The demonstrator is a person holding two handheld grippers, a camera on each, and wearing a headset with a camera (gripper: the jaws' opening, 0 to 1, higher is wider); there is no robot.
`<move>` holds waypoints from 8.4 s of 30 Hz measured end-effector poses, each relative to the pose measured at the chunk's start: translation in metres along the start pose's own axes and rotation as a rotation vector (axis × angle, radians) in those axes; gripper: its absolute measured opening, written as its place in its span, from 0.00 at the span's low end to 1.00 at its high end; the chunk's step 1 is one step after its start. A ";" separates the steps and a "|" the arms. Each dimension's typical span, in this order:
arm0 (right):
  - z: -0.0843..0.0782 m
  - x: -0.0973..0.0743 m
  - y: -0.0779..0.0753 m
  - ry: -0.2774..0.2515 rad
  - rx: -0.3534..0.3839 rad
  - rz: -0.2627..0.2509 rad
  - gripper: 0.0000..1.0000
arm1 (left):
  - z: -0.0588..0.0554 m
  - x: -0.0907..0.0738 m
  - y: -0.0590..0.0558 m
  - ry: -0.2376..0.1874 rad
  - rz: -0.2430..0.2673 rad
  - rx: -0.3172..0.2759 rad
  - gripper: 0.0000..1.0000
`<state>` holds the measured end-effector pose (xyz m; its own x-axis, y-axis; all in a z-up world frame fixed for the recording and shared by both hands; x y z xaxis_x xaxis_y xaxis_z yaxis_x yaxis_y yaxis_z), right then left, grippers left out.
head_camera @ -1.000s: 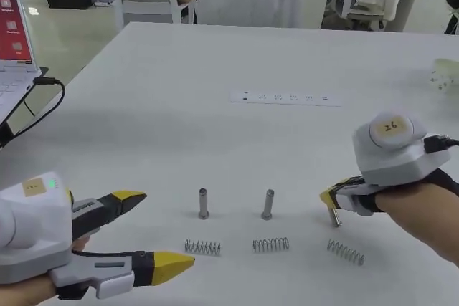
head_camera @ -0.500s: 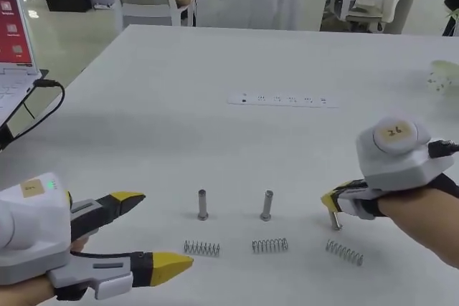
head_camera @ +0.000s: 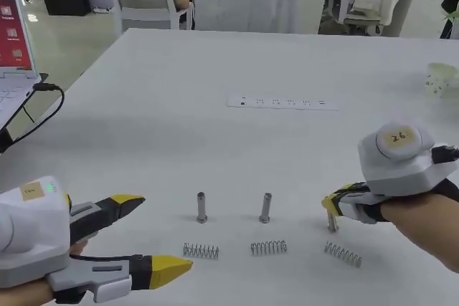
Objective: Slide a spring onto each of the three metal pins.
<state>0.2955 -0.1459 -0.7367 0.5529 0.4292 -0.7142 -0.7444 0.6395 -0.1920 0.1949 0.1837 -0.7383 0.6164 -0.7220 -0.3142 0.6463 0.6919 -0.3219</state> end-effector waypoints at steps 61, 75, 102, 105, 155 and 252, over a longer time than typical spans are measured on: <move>-0.009 -0.006 0.001 0.004 -0.025 -0.001 0.09 | 0.000 0.002 -0.002 0.003 -0.015 0.003 0.77; -0.010 -0.007 0.004 0.003 -0.034 0.008 0.17 | 0.000 0.001 -0.003 0.006 -0.017 0.008 0.77; -0.019 -0.016 0.006 0.005 -0.040 0.011 0.22 | -0.001 0.002 -0.002 0.007 -0.016 0.004 0.77; -0.020 -0.017 0.007 0.007 -0.040 0.015 0.22 | -0.001 0.002 -0.002 0.008 -0.016 0.004 0.77; -0.058 -0.030 0.029 0.077 -0.081 0.125 0.21 | -0.001 0.002 -0.005 0.021 -0.019 0.010 0.77; -0.007 -0.040 0.066 0.065 -0.286 0.309 0.08 | 0.001 0.019 -0.018 0.124 -0.166 0.071 0.64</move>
<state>0.2215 -0.1251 -0.7250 0.2699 0.5260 -0.8065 -0.9503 0.2803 -0.1352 0.1951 0.1577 -0.7374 0.4414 -0.8169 -0.3713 0.7673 0.5581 -0.3159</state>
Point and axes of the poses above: the centre of the closed fingertips' face, and the gripper's own axes: x roughly forward along the fingers, y roughly to its left, z roughly out of its top, the point moved 10 cm from there along -x, roughly backward along the fingers, and after that the axes turned 13 degrees about -x, right-handed, at the moved point
